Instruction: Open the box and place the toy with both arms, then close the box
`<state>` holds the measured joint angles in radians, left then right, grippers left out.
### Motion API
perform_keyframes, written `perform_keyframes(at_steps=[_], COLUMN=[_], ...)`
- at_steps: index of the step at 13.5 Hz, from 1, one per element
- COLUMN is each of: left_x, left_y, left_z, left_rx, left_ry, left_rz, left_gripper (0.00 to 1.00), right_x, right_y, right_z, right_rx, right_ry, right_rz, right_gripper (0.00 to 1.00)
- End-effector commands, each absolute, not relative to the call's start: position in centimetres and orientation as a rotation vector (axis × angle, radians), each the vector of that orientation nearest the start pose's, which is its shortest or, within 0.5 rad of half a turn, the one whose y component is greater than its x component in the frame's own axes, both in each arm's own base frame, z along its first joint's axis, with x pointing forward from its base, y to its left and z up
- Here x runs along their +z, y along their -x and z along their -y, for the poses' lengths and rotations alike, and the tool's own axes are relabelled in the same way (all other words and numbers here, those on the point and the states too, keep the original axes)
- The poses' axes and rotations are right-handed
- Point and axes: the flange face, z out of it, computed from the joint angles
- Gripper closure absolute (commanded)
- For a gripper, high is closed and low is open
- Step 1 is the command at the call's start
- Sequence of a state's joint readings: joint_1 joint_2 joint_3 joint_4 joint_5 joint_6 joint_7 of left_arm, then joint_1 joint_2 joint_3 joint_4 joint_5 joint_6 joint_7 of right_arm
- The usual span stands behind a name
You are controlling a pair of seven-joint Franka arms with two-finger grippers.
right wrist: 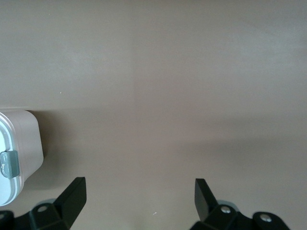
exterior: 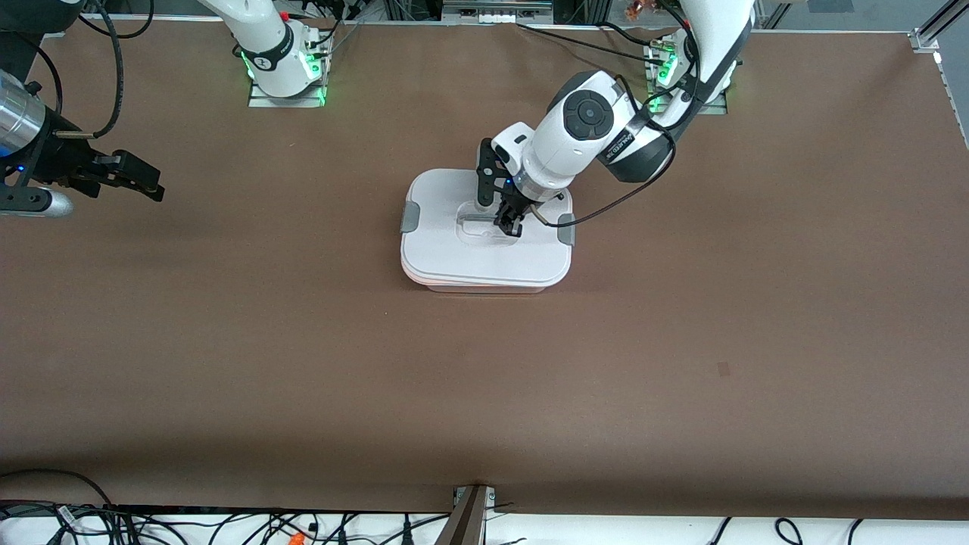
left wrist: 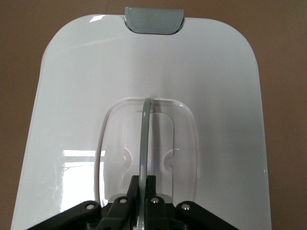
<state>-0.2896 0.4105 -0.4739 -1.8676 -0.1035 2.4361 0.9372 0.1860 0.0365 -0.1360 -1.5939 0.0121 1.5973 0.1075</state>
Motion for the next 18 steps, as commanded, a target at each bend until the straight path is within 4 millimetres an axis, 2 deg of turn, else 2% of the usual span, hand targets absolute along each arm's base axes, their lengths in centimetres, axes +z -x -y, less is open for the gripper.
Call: perform_keyframes(at_steps=[1, 11, 15, 18], left_x=[32.4, 32.9, 33.3, 33.5], left_y=[-48.8, -49.3, -48.5, -48.5], left_z=[41.9, 41.0, 42.3, 42.5], left_rx=[-0.315, -0.275, -0.275, -0.297], left_ry=[2.357, 2.378, 2.412, 2.413], left_rz=[-2.358, -2.341, -2.318, -2.314], left_gripper=[1.0, 1.0, 1.0, 1.0], right_x=[60.1, 60.1, 60.0, 60.0], right_y=[-56.5, -56.5, -56.6, -56.6], right_z=[-3.0, -2.9, -3.0, -2.9], right_rx=[0.055, 0.055, 0.058, 0.058], right_ry=[3.113, 3.113, 3.114, 3.114], right_rz=[-0.116, -0.116, -0.116, -0.116], right_gripper=[0.0, 0.0, 0.0, 0.0])
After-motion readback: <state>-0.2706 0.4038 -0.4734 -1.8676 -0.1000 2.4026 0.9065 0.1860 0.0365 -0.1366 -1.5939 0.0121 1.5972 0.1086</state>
